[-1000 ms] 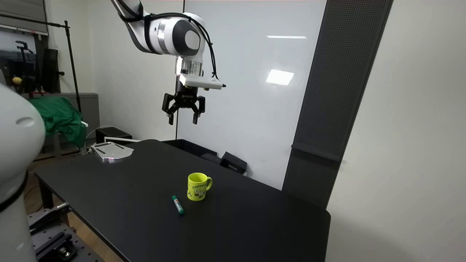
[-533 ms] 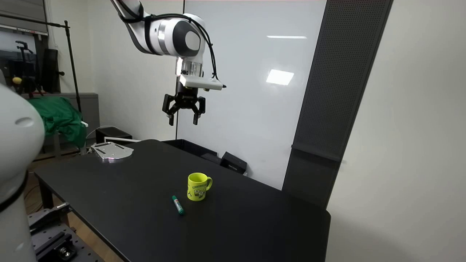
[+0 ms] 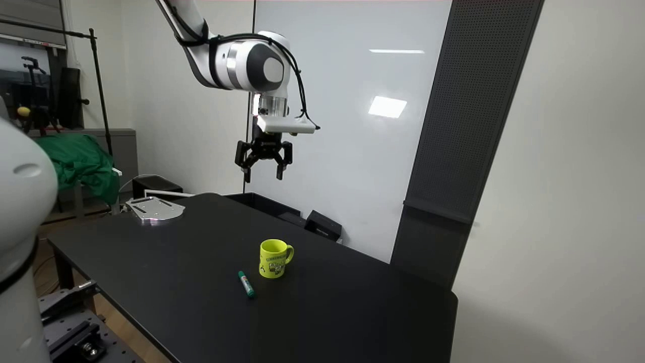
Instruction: Put the marker in the mug
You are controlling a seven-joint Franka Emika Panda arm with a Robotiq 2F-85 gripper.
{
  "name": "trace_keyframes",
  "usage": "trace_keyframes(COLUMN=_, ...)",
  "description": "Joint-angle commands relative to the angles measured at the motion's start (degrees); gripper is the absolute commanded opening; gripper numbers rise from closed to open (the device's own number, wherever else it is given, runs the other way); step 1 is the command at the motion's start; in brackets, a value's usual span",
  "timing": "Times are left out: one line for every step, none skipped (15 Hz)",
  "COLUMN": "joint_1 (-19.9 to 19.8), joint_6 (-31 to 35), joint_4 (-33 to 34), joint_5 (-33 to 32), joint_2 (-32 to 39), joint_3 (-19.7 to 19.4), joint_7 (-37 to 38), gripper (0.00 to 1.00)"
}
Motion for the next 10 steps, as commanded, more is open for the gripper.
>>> trace_keyframes(joint_1=-0.88, joint_6=2.39, joint_4=1.55, joint_5=-1.39, joint_2=2.91, joint_3=0.78, joint_7=1.77, gripper=1.0)
trace_keyframes(joint_1=-0.93, joint_6=3.39, joint_4=1.63, joint_5=-1.25, joint_2=3.71, joint_3=0.86, joint_7=1.56, gripper=1.0)
trace_keyframes(joint_1=-0.98, joint_6=4.19, joint_4=1.72, joint_5=-1.29, joint_2=4.44, joint_3=0.93, joint_7=1.68, gripper=1.0)
trace_keyframes(joint_1=-1.02, joint_6=4.89, joint_4=1.82, joint_5=-1.13, joint_2=5.27, joint_3=1.04, joint_7=1.67, gripper=1.0)
trace_keyframes(joint_1=-1.07, joint_6=5.87, joint_4=1.75, joint_5=-1.0, joint_2=5.92, joint_3=1.16, joint_7=1.56, gripper=1.0)
trace_keyframes(joint_1=-1.18, joint_6=6.77, joint_4=1.61, joint_5=0.1, joint_2=6.53, joint_3=1.41, joint_7=0.52, gripper=1.0)
trace_keyframes(joint_1=-1.23, joint_6=8.16, joint_4=1.38, joint_5=-0.08, joint_2=7.18, joint_3=1.59, joint_7=0.66, gripper=1.0)
trace_keyframes(joint_1=-1.35, joint_6=9.06, joint_4=1.32, joint_5=0.11, joint_2=7.83, joint_3=1.88, joint_7=0.37, gripper=1.0)
trace_keyframes(joint_1=-1.46, joint_6=10.0, joint_4=1.26, joint_5=0.04, joint_2=8.51, joint_3=2.11, joint_7=0.4, gripper=1.0)
trace_keyframes(joint_1=-1.56, joint_6=10.77, joint_4=1.26, joint_5=-0.01, joint_2=9.16, joint_3=2.35, joint_7=0.33, gripper=1.0)
